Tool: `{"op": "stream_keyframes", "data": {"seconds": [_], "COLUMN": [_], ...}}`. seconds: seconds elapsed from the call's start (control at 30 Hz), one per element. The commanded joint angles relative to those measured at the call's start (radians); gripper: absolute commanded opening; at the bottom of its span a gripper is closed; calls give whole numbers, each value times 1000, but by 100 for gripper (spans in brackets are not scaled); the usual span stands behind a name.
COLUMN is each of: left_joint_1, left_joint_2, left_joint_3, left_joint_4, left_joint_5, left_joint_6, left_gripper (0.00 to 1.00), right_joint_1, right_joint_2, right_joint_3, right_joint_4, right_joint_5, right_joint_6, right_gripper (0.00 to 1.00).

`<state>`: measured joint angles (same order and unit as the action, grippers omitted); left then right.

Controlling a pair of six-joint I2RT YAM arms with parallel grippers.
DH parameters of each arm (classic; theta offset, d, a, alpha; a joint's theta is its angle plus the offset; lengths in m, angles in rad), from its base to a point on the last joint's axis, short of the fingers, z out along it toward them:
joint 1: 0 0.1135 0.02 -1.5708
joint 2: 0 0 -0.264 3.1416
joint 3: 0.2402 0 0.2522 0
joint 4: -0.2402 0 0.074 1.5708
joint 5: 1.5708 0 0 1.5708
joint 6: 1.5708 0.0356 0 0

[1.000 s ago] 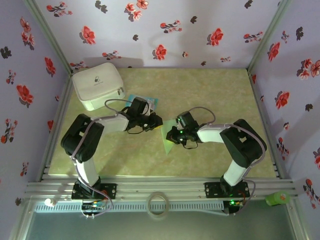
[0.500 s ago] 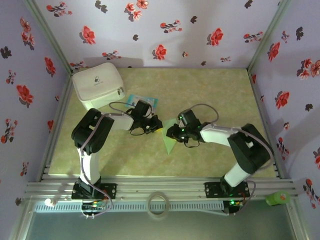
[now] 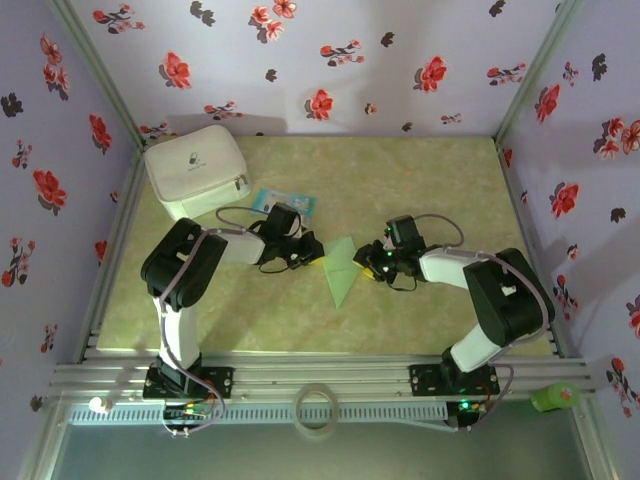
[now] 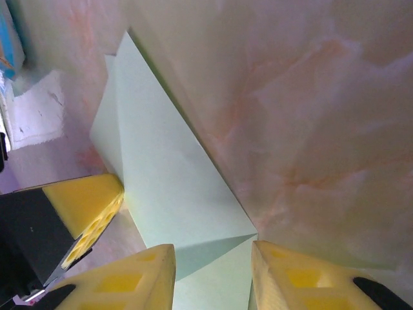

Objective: Fold a paper plane with a square sheet of paper (pick it up from the middle)
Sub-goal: Fold the wing for the fifth time at the center of the table.

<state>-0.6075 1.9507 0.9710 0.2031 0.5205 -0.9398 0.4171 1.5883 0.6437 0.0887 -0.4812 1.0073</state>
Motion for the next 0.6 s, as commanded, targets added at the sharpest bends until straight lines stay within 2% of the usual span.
{"op": "stream_keyframes", "data": {"seconds": [0.0, 0.23, 0.57], "left_joint_1": [14, 15, 17], "left_joint_2": [-2, 3, -1], "left_joint_3": [-34, -19, -8], "left_joint_4": [-79, -87, -124], "left_joint_5": [-28, -21, -17], "left_joint_6": [22, 24, 46], "left_gripper": [7, 6, 5], "right_joint_1": [0, 1, 59], "right_joint_2": [7, -12, -90], "right_joint_3": [-7, 5, -34], "right_joint_4": [33, -85, -78], "right_joint_5": [-27, 26, -45], "right_joint_6": [30, -4, 50], "right_gripper": [36, 36, 37]}}
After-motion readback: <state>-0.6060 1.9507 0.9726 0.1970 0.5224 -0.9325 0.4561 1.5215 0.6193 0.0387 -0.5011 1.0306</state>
